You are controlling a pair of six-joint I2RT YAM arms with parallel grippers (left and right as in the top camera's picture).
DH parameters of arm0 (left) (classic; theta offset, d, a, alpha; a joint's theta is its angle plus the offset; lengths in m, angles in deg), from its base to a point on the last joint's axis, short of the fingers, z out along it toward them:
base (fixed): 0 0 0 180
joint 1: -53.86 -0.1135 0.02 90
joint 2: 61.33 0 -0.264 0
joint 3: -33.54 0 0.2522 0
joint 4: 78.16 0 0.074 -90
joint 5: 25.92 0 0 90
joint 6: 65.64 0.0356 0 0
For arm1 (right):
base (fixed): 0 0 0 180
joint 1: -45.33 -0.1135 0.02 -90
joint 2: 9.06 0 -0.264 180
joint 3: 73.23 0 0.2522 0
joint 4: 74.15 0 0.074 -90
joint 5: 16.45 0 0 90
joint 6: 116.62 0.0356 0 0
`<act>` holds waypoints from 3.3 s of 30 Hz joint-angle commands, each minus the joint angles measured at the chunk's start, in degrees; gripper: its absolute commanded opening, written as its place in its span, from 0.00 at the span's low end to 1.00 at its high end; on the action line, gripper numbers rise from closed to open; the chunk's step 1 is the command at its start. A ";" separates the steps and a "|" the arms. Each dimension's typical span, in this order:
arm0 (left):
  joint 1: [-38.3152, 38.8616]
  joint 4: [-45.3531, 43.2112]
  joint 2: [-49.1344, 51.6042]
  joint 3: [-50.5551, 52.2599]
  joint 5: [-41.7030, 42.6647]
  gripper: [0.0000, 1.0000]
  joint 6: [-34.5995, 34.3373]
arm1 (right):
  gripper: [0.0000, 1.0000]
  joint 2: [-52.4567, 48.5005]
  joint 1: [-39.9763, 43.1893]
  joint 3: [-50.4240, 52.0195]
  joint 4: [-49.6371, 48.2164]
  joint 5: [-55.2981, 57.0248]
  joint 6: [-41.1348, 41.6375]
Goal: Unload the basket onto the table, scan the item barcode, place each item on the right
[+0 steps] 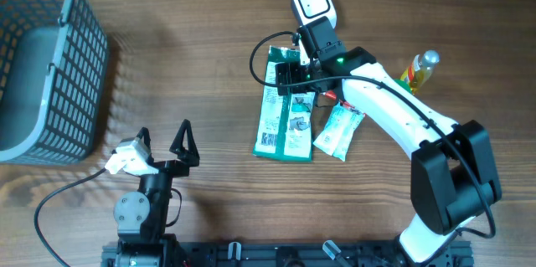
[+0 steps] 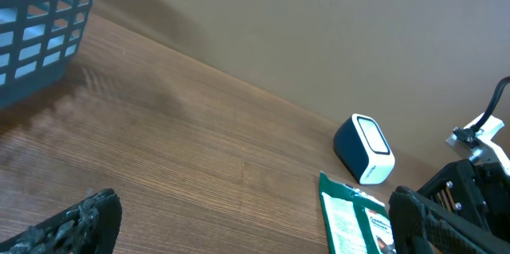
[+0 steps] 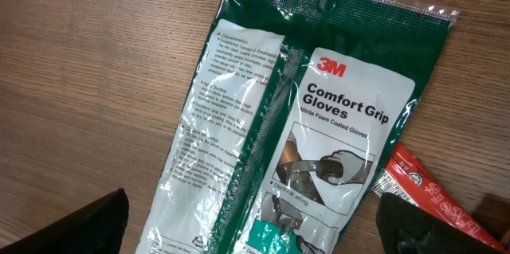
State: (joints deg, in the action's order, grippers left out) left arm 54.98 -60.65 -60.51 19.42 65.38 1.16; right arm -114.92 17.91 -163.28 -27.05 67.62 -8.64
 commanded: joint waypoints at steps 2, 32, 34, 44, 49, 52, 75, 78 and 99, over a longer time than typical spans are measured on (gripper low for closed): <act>0.15 0.57 -0.59 0.04 -0.52 1.00 0.46 | 1.00 -0.68 0.31 0.26 -0.13 0.59 0.20; 0.15 0.57 -0.44 0.04 -0.52 1.00 0.46 | 1.00 10.23 0.50 0.66 -0.09 0.59 0.17; 0.15 0.57 -0.44 0.04 -0.52 1.00 0.48 | 1.00 17.62 0.50 0.85 -0.09 0.57 0.20; 0.15 0.57 -0.44 0.04 -0.52 1.00 0.46 | 1.00 50.31 0.50 0.92 0.20 4.85 -2.10; 0.15 0.57 -0.44 0.04 -0.52 1.00 0.46 | 1.00 61.77 0.50 1.11 7.58 15.52 -2.99; 0.15 0.57 -0.44 0.04 -0.52 1.00 0.46 | 1.00 65.48 0.50 3.13 6.91 20.87 -2.97; 0.15 0.59 -0.44 0.04 -0.52 1.00 0.48 | 1.00 102.97 11.28 63.65 -47.04 6.88 -12.13; 0.15 0.59 -0.44 0.04 -0.55 1.00 0.46 | 1.00 105.68 11.34 69.13 -50.29 6.86 -10.23; 0.15 0.57 -0.44 0.04 -0.52 1.00 0.46 | 1.00 105.66 19.30 76.02 -34.10 -3.34 -10.40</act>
State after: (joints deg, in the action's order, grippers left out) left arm 54.98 -60.63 -60.49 19.40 65.38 1.16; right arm -9.95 36.93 -87.35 -61.01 65.41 -20.01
